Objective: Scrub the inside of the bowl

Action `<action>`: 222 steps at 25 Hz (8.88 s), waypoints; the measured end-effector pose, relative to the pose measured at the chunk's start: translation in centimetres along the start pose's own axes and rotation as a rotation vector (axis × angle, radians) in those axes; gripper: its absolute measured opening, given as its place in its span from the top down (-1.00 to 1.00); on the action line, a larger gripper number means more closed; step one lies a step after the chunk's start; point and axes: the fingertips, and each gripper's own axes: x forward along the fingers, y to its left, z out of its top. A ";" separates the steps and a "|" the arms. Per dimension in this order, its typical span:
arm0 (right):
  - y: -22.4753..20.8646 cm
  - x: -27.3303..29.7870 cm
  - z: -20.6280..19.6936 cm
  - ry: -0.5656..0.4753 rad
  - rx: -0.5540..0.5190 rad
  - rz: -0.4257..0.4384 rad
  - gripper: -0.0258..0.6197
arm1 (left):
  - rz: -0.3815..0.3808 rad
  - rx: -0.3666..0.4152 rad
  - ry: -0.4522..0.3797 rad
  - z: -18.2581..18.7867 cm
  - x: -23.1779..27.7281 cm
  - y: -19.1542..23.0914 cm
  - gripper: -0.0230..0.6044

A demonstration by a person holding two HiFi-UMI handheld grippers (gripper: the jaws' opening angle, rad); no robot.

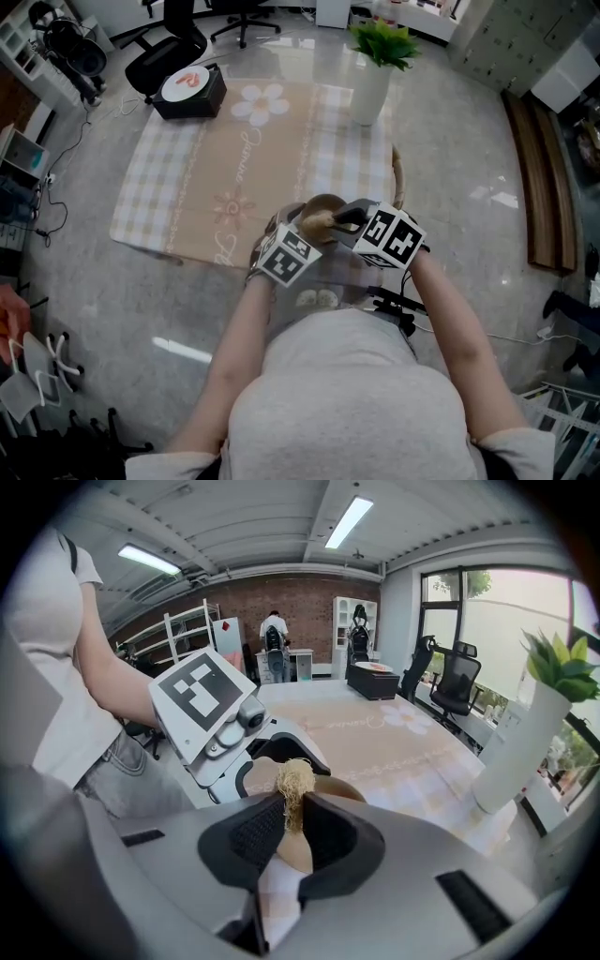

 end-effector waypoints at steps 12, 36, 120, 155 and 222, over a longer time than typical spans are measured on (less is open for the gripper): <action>-2.8 1.1 0.3 0.073 0.019 -0.082 0.73 | -0.002 -0.003 0.001 0.0 0.0 0.0 -0.48; -6.7 1.2 -2.9 0.325 0.021 -0.095 0.73 | -0.008 -0.005 0.000 0.0 0.1 0.1 -0.48; -2.6 0.6 -4.4 0.330 0.056 -0.047 0.73 | -0.038 0.002 0.013 -0.1 0.2 0.1 -0.48; -5.5 2.6 -3.3 0.147 0.232 -0.189 0.73 | -0.046 0.016 0.027 -0.2 0.2 0.0 -0.49; -6.5 -11.3 6.6 -0.759 0.435 -0.418 0.74 | 0.338 -0.046 -0.557 15.0 -11.8 4.5 0.82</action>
